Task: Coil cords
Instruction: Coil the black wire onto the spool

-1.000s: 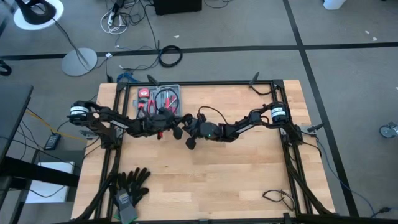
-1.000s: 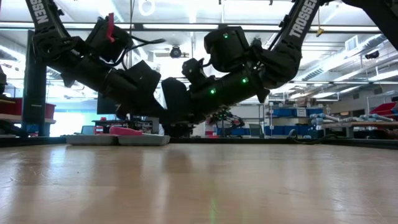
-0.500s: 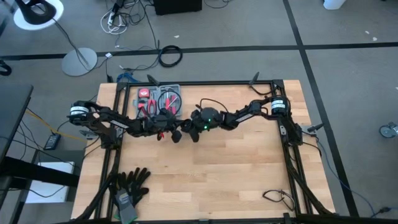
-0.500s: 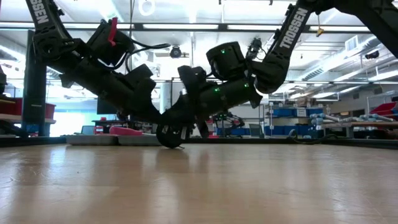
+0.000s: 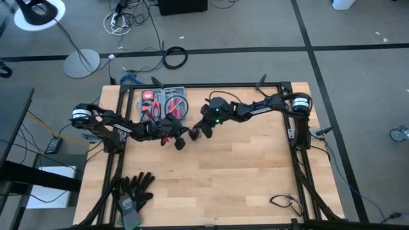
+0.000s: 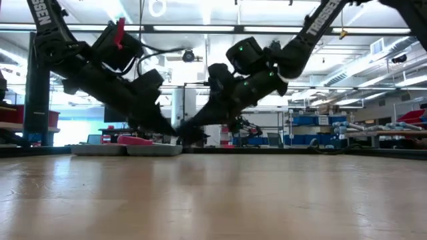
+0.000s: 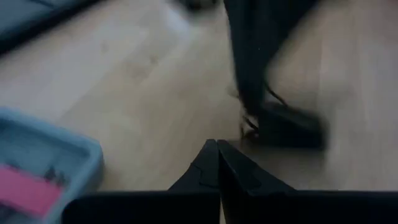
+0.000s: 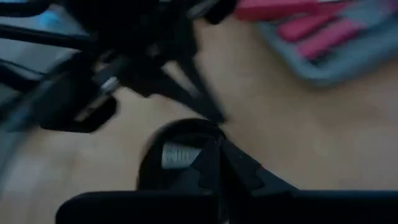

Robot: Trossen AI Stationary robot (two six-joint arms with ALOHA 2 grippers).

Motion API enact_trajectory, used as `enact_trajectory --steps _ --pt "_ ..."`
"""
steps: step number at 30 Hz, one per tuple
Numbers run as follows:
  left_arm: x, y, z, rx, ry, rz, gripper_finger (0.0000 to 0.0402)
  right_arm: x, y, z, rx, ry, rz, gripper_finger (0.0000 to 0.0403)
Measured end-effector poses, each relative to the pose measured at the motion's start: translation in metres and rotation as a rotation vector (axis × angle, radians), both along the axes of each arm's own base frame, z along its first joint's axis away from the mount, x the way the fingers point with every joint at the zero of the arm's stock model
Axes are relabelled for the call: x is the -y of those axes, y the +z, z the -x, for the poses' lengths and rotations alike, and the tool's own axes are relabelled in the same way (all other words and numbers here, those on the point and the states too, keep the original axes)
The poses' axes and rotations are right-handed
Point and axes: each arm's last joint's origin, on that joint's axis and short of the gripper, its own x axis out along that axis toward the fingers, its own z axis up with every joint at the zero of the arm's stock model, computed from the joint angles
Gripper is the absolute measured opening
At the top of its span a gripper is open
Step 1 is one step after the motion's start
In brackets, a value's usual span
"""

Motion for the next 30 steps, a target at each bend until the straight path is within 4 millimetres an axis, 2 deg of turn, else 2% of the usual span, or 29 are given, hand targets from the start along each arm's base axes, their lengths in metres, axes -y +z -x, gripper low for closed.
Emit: enact_trajectory --steps 4,8,16,20,30 --pt "0.000 -0.002 0.001 -0.011 -0.005 0.001 0.0000 0.000 0.018 0.012 -0.087 -0.073 0.118 0.0003" --pt "0.000 -0.001 0.000 -0.004 -0.009 0.003 0.0000 -0.009 0.025 0.016 -0.138 -0.104 0.211 0.0006" --pt "0.000 0.000 0.000 0.004 0.010 -0.004 0.0000 -0.026 0.022 0.012 -0.172 -0.116 0.313 0.0007" --pt "-0.002 0.002 -0.001 0.030 0.035 -0.018 0.0000 -0.025 0.022 0.013 -0.185 -0.127 0.332 0.0009" --pt "-0.003 0.008 -0.003 0.091 0.055 -0.040 0.0000 -0.015 0.003 0.028 -0.251 -0.196 0.344 0.0015"
